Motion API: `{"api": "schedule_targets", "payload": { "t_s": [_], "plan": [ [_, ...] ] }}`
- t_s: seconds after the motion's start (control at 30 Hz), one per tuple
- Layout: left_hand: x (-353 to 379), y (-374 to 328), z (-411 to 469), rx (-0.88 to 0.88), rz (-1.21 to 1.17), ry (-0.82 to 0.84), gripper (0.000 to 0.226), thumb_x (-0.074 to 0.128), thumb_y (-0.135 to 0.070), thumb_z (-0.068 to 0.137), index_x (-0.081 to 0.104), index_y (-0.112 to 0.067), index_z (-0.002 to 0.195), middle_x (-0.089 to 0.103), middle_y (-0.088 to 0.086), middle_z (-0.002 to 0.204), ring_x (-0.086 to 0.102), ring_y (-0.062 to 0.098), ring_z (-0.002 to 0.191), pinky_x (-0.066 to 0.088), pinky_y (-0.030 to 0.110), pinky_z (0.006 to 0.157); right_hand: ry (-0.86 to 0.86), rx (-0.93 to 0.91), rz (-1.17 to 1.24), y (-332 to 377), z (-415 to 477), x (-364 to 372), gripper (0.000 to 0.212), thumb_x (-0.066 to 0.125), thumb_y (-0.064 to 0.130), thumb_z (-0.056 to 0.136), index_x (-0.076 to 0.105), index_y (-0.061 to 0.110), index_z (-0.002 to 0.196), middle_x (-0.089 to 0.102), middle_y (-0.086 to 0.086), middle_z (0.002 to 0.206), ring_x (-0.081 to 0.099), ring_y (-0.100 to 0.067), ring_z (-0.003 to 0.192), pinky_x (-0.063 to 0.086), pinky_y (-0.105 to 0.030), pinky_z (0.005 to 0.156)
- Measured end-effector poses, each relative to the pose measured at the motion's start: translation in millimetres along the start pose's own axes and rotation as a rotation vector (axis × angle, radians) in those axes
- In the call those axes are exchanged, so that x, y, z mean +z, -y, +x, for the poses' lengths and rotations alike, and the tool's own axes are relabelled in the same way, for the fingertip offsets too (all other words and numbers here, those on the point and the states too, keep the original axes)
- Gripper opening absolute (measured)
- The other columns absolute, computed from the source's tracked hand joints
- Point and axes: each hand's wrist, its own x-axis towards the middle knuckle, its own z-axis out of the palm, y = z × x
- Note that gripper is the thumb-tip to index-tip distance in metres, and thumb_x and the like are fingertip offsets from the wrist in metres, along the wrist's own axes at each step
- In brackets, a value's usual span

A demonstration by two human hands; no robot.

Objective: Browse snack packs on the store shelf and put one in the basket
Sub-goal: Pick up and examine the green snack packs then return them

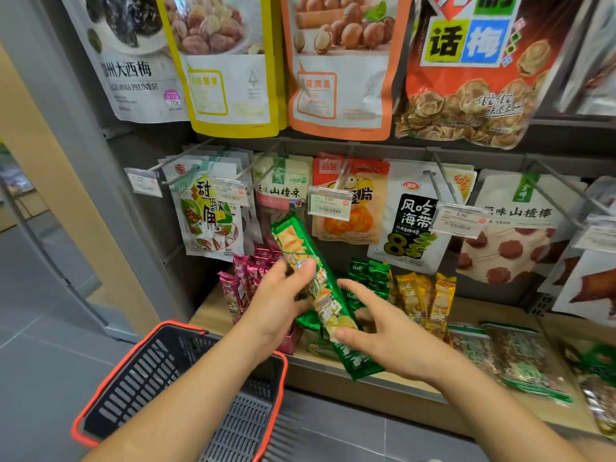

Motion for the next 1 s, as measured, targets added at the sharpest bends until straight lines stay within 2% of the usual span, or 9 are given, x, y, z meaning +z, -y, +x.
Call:
{"api": "schedule_targets", "payload": {
  "t_s": [0.17,0.27,0.33,0.43,0.57,0.67,0.73,0.83,1.0],
  "plan": [
    [-30.5,-14.7,15.5,0.028,0.028,-0.230,0.009,0.061,-0.016,0.091,0.066,-0.014,0.099,0.071,-0.004,0.073,0.065,0.008,0.070,0.051,0.024,0.058,0.012,0.043,-0.153,-5.6,-5.8,-22.3,0.056,0.062,0.038,0.092,0.038,0.041,0.143,0.046,0.019,0.130,0.049,0.013,0.081,0.038,-0.003,0.064],
    [-35.6,-4.7,17.4,-0.017,0.185,-0.212,0.017,0.058,-0.014,0.095,0.071,-0.010,0.086,0.073,0.000,0.074,0.068,0.009,0.071,0.054,0.022,0.059,-0.062,0.047,-0.147,-7.1,-11.7,-40.7,0.048,0.066,0.043,0.088,0.050,0.044,0.133,0.045,0.024,0.133,0.050,0.009,0.108,0.041,-0.013,0.088],
    [-34.4,-0.9,19.2,-0.031,0.188,-0.243,0.020,0.056,-0.013,0.096,0.071,-0.009,0.084,0.074,0.001,0.077,0.070,0.008,0.072,0.055,0.021,0.060,-0.104,0.056,0.058,-5.0,-16.6,-52.0,0.043,0.075,0.033,0.082,0.061,0.041,0.122,0.057,0.011,0.128,0.068,-0.007,0.096,0.054,-0.026,0.084],
    [-32.2,0.0,24.3,-0.043,0.210,-0.260,0.021,0.056,-0.013,0.097,0.070,-0.011,0.082,0.073,0.002,0.084,0.070,0.007,0.075,0.057,0.021,0.064,-0.343,-0.041,0.342,0.1,-16.6,-59.0,0.027,0.076,0.015,0.080,0.071,0.029,0.103,0.066,-0.009,0.115,0.073,-0.020,0.084,0.060,-0.030,0.072],
    [-25.4,8.9,31.8,-0.073,0.334,-0.181,0.020,0.057,-0.013,0.096,0.071,-0.015,0.083,0.071,0.007,0.092,0.068,0.007,0.076,0.056,0.018,0.065,-0.691,-0.161,0.133,8.5,-7.0,-65.4,0.031,0.073,0.016,0.085,0.065,0.025,0.113,0.071,0.001,0.096,0.069,-0.013,0.085,0.059,-0.038,0.076],
    [-29.7,24.2,40.5,0.026,0.976,-0.105,0.019,0.056,-0.014,0.096,0.074,-0.018,0.103,0.071,0.005,0.105,0.066,0.016,0.093,0.052,0.026,0.082,-0.784,-0.260,-0.294,18.9,-3.3,-66.1,0.040,0.070,0.016,0.087,0.061,0.026,0.124,0.068,0.013,0.090,0.060,-0.002,0.067,0.050,-0.020,0.062],
    [-33.6,38.1,44.2,0.222,1.471,0.011,0.034,0.053,-0.012,0.093,0.066,-0.019,0.124,0.061,0.002,0.127,0.053,0.021,0.118,0.045,0.033,0.100,-0.755,-0.331,-0.524,24.2,3.7,-65.1,0.045,0.071,0.009,0.085,0.061,0.018,0.128,0.072,0.000,0.101,0.065,-0.011,0.081,0.051,-0.026,0.075],
    [-27.5,56.4,45.5,0.357,1.604,0.159,0.054,0.052,-0.010,0.089,0.047,-0.023,0.141,0.037,0.005,0.148,0.029,0.026,0.135,0.042,0.046,0.103,-0.658,-0.311,-0.586,25.3,16.7,-63.5,0.046,0.067,0.006,0.087,0.059,0.011,0.132,0.069,-0.008,0.119,0.065,-0.028,0.108,0.050,-0.038,0.092],
    [-23.5,73.1,47.8,0.250,1.811,0.345,0.061,0.051,-0.016,0.087,0.036,-0.024,0.146,0.015,0.007,0.159,0.011,0.031,0.141,0.033,0.049,0.105,-0.545,-0.260,-0.610,11.8,40.5,-56.1,0.048,0.064,0.014,0.091,0.052,0.018,0.138,0.068,-0.007,0.121,0.064,-0.028,0.110,0.052,-0.042,0.092]
  ]
}}
